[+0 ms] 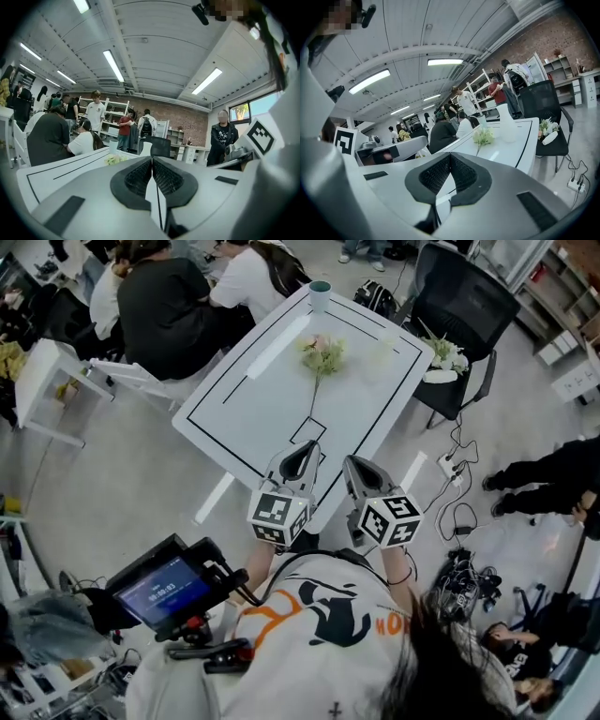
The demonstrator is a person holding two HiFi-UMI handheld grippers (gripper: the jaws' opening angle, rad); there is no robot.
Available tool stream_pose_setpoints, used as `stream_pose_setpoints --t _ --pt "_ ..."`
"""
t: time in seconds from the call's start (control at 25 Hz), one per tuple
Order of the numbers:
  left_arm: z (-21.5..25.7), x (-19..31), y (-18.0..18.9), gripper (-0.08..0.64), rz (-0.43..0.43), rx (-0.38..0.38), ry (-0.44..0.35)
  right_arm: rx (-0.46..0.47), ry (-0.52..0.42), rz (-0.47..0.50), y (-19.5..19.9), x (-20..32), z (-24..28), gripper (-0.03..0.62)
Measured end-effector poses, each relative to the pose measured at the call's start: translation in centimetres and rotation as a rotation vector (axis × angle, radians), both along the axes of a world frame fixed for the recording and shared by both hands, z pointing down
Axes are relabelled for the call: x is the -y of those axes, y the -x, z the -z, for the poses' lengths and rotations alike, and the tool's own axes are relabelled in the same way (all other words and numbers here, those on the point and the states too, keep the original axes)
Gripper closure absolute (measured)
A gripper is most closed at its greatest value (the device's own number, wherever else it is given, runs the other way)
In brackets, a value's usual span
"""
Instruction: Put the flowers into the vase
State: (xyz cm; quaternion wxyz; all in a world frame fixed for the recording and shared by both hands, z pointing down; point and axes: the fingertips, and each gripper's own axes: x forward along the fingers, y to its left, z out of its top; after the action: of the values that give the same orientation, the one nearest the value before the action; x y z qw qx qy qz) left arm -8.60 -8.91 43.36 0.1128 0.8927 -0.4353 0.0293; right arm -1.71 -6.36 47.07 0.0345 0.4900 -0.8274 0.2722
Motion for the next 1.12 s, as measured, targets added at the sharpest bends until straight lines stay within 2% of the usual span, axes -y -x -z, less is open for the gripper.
stream_pose_setpoints --t 0.12,0.4,0.64,0.92,1.12 --pt "-0.3 1.0 1.0 0.549 -0.033 -0.03 0.003 0.0 0.021 -0.023 1.1 1.1 -0.7 0.58" --pt "-2.0 5.7 3.3 0.549 -0.099 -0.047 0.047 -0.024 0.061 -0.105 2.6 6.6 -2.7 0.58" --pt "-2.9 5.4 3.4 0.549 -0.112 -0.071 0.067 -0.061 0.062 -0.126 1.7 8.3 -3.6 0.578" --pt "-3.4 5.4 3.5 0.549 -0.094 -0.097 0.087 -0.083 0.067 -0.076 1.7 12.9 -4.6 0.578" --pt "-4.0 6.9 4.7 0.55 -0.012 -0.094 0.091 -0.081 0.096 -0.003 2.9 17.4 -6.5 0.548"
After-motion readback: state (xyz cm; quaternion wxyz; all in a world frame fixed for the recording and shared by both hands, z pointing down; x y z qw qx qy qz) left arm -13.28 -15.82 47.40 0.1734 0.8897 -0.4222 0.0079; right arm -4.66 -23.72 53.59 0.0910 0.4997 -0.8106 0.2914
